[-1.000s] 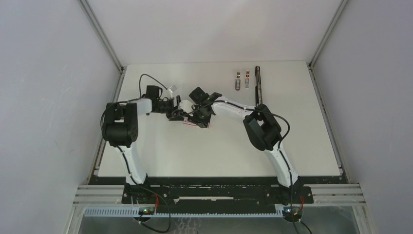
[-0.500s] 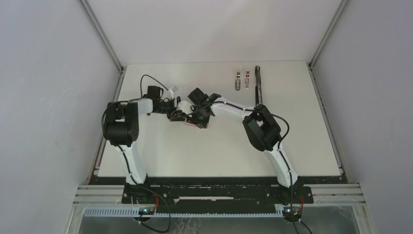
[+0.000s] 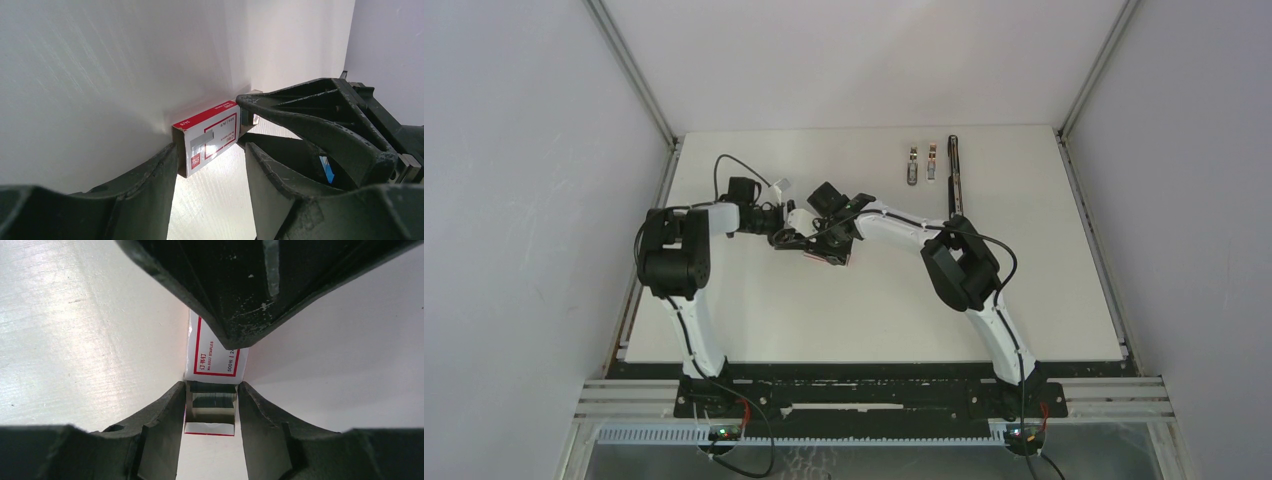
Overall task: Unload the staples from the stapler
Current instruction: Close the staple box at the center of the board.
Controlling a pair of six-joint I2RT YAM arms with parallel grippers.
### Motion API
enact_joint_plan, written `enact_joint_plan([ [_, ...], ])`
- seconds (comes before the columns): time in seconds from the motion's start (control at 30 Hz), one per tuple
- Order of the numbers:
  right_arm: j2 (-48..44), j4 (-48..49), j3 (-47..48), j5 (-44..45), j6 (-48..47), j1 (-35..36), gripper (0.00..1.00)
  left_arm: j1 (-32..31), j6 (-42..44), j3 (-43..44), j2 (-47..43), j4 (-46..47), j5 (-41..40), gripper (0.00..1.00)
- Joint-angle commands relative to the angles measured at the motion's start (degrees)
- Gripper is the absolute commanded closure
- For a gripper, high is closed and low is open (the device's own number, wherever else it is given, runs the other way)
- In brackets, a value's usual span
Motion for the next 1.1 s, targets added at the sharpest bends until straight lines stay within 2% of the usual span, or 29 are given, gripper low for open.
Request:
enact_joint_plan([
  [0.0, 0.5, 0.8, 0.1, -0.4, -0.6, 0.9, 0.56, -0.5, -0.2, 1.8, 1.1, -1.5, -0.8, 0.42],
  [0.13, -1.1, -0.1, 0.9, -0.3, -0.6, 0.5, 0.49, -0.5, -0.3, 1.9, 1.1, -1.5, -0.8, 0.42],
  [0.23, -3.0, -0.6, 1.8, -0.1, -0.2, 0.0, 0.38, -0.5, -0.4, 1.9, 1.3, -1.5, -0.8, 0.42],
  [0.37, -5.8, -3.0, 3.9, 0.2, 1.1, -0.6, 0.29, -0.5, -0.5, 1.9, 1.3, -1.5, -0.9, 0.42],
  [0.47, -8.7, -4.6, 4.1, 0.5, 3.3, -1.3, 0.19, -0.5, -0.5, 1.9, 1.3, -1.5, -0.8, 0.41],
  [0.57, -11.7, -5.9, 3.1, -0.3, 7.0, -2.7, 0.13, -0.4, -0.6, 2.0, 1.4, -1.5, -0.6, 0.41],
  [0.63, -13.5, -6.2, 1.3, -1.5, 10.1, -4.2, 0.02, -0.5, -0.6, 2.0, 1.5, -1.5, -0.5, 0.39],
  [0.67, -14.4, -6.0, 0.0, -2.8, 11.6, -5.0, 0.00, -0.5, -0.6, 2.0, 1.4, -1.5, -0.5, 0.39],
  [0.83, -16.3, -5.0, -6.2, -9.2, 18.5, -8.4, 0.00, -0.5, -0.6, 2.0, 1.4, -1.5, -0.5, 0.37],
  [1.07, -14.8, -3.0, -9.1, -11.8, 22.2, -10.1, 0.00, -0.5, -0.5, 2.0, 1.4, -1.5, -0.4, 0.33],
])
